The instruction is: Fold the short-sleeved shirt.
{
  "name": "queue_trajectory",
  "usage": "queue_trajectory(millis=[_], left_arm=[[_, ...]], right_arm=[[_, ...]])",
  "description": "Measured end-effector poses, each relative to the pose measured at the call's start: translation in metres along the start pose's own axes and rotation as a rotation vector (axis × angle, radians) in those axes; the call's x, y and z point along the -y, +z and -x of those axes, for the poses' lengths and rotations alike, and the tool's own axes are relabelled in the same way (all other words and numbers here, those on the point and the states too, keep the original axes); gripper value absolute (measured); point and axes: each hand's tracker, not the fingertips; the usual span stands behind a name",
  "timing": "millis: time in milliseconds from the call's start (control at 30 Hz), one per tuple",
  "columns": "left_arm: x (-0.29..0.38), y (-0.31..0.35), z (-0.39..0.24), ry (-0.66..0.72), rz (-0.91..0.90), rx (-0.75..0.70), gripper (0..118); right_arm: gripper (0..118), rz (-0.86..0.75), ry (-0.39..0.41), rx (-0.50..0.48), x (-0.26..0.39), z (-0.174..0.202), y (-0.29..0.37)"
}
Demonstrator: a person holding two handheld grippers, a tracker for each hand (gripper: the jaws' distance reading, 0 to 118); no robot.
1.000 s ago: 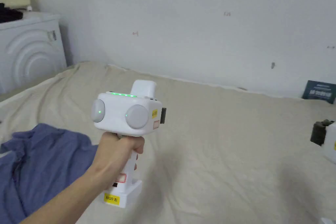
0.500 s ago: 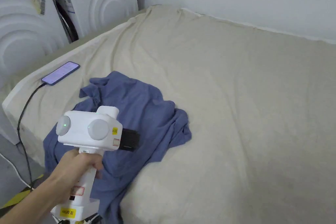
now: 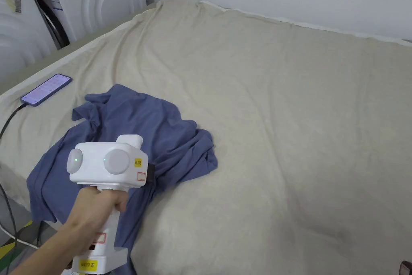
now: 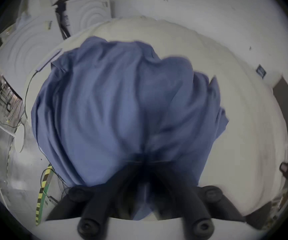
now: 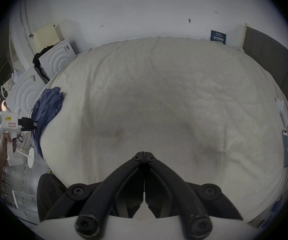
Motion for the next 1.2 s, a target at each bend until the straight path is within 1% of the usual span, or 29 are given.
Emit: queue_trajectory(millis=[100,200,333,433,533,600,667,767,833,933,1067,1167,1200], left_arm=[[0.004,0.011,-0.016,-0.034,-0.004,-0.001,0],[-0.001,0.028,-0.033,0.000,-0.050,0.063,0],[-0.017,0.047,-0.081,-0.059,-0.090,0.091,0],[-0.025,0.064,-0.146,-0.084,-0.113,0.206,0],[-0.035,0.065,-0.231,-0.195,-0.129,0.233,0],[-0.033,0.065,-0.296,-0.268,-0.109,0.311,0],[-0.035,0.055,-0.360,-0.346,-0.100,0.388,0],[-0.017,0.044,-0.471,-0.458,-0.081,0.470,0],[0.006,0.037,-0.541,-0.519,-0.045,0.542,0],[0.048,0.027,-0.625,-0.591,0.042,0.647,0],[0.101,0.013,-0.697,-0.687,0.164,0.750,0],[0.124,-0.005,-0.718,-0.668,0.208,0.744,0],[0.127,-0.010,-0.720,-0.674,0.198,0.737,0]], right_arm=[[0,-0.014,-0.017,-0.001,0.002,-0.013,0.015],[0,-0.053,-0.036,0.019,0.005,-0.024,0.033],[0,-0.108,-0.100,0.041,0.009,-0.046,0.056],[0,-0.151,-0.149,0.062,0.019,-0.061,0.072],[0,-0.162,-0.229,0.055,0.030,-0.079,0.086],[0,-0.171,-0.274,0.065,0.037,-0.092,0.096],[0,-0.189,-0.302,0.100,0.045,-0.103,0.107],[0,-0.212,-0.344,0.155,0.058,-0.123,0.118],[0,-0.207,-0.375,0.170,0.064,-0.138,0.119],[0,-0.186,-0.434,0.202,0.073,-0.159,0.117],[0,-0.165,-0.499,0.237,0.083,-0.183,0.111],[0,-0.154,-0.523,0.249,0.088,-0.192,0.110],[0,-0.149,-0.527,0.257,0.089,-0.194,0.109]])
